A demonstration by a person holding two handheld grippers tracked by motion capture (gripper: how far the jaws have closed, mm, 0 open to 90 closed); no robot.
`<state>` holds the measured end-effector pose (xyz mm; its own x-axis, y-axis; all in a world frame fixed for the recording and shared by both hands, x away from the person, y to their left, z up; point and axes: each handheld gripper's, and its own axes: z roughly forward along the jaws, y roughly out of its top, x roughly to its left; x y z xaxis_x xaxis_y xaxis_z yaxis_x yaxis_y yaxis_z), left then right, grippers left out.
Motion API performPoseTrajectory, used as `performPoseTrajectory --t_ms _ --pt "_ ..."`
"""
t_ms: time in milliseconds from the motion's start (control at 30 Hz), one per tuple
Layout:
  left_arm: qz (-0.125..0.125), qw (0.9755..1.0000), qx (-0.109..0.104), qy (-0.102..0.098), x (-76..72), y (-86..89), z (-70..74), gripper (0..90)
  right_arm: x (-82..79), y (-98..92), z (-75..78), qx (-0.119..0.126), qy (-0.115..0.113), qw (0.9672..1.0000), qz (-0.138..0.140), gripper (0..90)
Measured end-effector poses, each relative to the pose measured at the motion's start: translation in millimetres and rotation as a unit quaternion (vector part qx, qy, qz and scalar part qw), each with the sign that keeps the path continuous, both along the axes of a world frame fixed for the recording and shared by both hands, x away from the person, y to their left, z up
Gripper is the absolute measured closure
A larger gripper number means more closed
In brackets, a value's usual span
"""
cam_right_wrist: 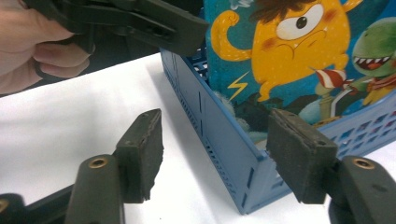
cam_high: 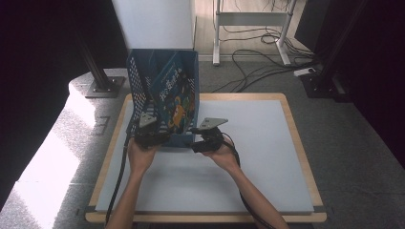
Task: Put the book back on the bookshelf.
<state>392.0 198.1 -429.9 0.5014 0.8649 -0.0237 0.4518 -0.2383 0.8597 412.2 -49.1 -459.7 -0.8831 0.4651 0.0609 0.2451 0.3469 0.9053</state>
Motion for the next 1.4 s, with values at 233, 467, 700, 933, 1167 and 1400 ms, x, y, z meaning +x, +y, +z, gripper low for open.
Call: performPoseTrajectory --t_ms 233,467,700,933,1167,1400 --pt "-0.026 0.9996 0.003 -0.010 -11.3 -2.8 4.3 17.3 -5.4 -10.6 5.2 -0.013 -0.015 0.9998 -0.009 30.7" --pt "-0.046 0.9988 0.004 -0.017 -24.4 -0.4 8.3 14.2 -13.5 -24.0 12.8 -0.026 -0.024 0.9993 -0.011 26.0" --pt "-0.076 0.9970 0.009 -0.015 -35.2 -4.1 9.6 5.1 -23.5 -38.8 18.9 -0.045 -0.023 0.9986 -0.015 17.9" --pt "-0.097 0.9952 0.009 -0.003 -42.8 -6.3 7.0 0.0 -32.5 -56.9 18.9 -0.062 -0.023 0.9973 -0.033 13.0" --pt "-0.105 0.9944 0.000 0.008 -49.3 -1.0 5.6 0.0 -39.1 -81.3 22.1 -0.062 -0.023 0.9965 -0.051 10.3" --pt "-0.112 0.9937 -0.009 0.008 -58.4 4.2 8.1 0.0 -46.4 -107.0 23.5 -0.066 -0.023 0.9952 -0.070 5.4"
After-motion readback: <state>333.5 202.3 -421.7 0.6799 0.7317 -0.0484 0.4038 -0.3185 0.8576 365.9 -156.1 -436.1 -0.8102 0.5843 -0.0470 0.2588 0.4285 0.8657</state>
